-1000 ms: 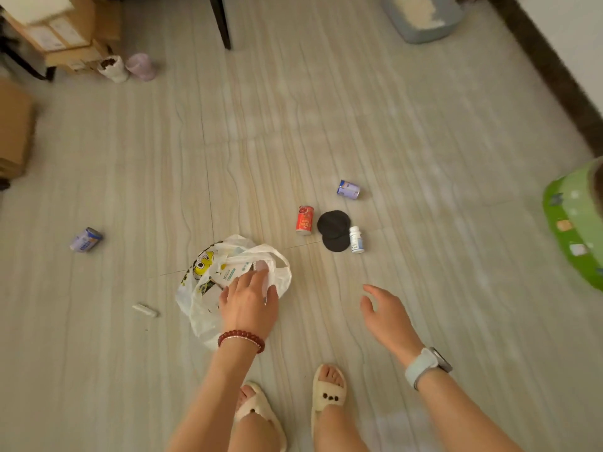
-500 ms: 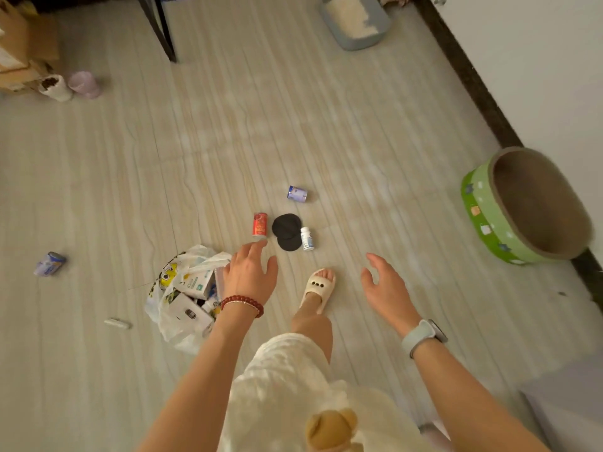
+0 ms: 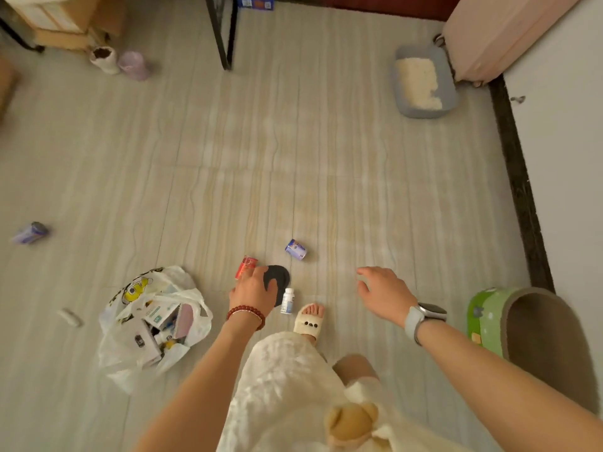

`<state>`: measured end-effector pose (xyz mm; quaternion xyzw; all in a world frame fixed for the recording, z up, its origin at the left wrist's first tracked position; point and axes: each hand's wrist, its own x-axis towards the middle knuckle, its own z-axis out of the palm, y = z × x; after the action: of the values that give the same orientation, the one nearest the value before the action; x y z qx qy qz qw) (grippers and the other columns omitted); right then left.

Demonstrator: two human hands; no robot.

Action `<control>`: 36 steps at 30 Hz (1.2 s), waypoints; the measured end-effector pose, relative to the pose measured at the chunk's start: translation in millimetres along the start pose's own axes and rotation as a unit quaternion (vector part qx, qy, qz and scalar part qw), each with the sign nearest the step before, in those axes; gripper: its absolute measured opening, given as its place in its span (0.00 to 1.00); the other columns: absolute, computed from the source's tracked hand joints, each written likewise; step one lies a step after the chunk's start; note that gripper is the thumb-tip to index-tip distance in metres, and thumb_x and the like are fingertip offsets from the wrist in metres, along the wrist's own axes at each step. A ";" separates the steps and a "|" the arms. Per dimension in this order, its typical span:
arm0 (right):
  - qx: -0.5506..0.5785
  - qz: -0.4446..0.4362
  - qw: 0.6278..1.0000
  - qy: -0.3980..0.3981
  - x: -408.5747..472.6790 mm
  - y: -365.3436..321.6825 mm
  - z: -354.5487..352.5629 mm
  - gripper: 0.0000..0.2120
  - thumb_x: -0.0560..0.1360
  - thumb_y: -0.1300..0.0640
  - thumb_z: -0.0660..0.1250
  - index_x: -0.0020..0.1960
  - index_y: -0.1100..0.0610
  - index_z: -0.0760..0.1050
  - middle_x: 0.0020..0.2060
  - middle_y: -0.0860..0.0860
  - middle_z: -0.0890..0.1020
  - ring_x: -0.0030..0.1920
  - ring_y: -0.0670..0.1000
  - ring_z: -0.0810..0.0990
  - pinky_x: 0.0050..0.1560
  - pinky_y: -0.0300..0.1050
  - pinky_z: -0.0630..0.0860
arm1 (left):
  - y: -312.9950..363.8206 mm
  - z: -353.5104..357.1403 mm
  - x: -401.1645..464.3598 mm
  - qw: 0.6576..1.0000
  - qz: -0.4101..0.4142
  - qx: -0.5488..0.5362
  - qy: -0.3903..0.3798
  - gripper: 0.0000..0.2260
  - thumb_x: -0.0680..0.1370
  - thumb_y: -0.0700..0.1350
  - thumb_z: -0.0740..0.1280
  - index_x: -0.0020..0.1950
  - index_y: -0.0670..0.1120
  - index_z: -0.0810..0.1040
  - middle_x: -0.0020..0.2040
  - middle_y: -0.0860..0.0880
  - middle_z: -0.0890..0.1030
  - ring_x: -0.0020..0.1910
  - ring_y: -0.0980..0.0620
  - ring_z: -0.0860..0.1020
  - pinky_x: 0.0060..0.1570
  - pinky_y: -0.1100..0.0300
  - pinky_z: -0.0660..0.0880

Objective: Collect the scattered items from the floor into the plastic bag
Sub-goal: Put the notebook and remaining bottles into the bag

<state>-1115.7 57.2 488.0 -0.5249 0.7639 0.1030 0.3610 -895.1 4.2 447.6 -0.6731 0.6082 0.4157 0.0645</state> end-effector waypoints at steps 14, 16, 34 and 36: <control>-0.107 -0.223 0.952 -0.182 194.7 -83.9 -68.7 0.15 0.78 0.59 0.54 0.62 0.62 0.69 0.61 0.60 0.75 0.62 0.58 0.73 0.62 0.48 0.68 | 32.4 -5.4 51.5 0.903 -0.267 -0.271 0.201 0.18 0.78 0.46 0.60 0.67 0.44 0.67 0.66 0.43 0.71 0.64 0.44 0.70 0.64 0.53 0.66; -0.142 -0.240 0.938 -0.207 221.9 -94.3 -63.0 0.16 0.78 0.59 0.54 0.63 0.62 0.69 0.61 0.60 0.76 0.62 0.58 0.73 0.61 0.48 0.69 | 27.9 7.3 64.0 0.878 -0.302 -0.305 0.212 0.18 0.78 0.45 0.60 0.67 0.44 0.67 0.66 0.43 0.70 0.66 0.45 0.69 0.65 0.54 0.64; -0.170 -0.074 0.970 -0.158 538.8 3.3 320.1 0.29 0.71 0.48 0.66 0.63 0.65 0.63 0.61 0.62 0.69 0.63 0.63 0.68 0.60 0.49 0.67 | -152.1 405.3 313.6 0.852 -0.417 -0.308 0.076 0.19 0.77 0.44 0.58 0.68 0.45 0.65 0.67 0.43 0.68 0.64 0.42 0.67 0.60 0.52 0.68; -0.160 -0.047 0.977 -0.134 564.4 15.5 350.1 0.37 0.70 0.48 0.67 0.69 0.65 0.54 0.66 0.62 0.63 0.65 0.63 0.67 0.62 0.52 0.66 | -163.3 442.2 340.3 0.877 -0.403 -0.251 0.069 0.20 0.77 0.45 0.58 0.69 0.48 0.63 0.69 0.45 0.65 0.68 0.44 0.62 0.61 0.51 0.66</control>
<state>-1080.3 -159.0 -139.2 -0.5928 0.6565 0.2758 0.3762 -994.5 46.9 -123.6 -0.8806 0.1620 0.4452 0.0136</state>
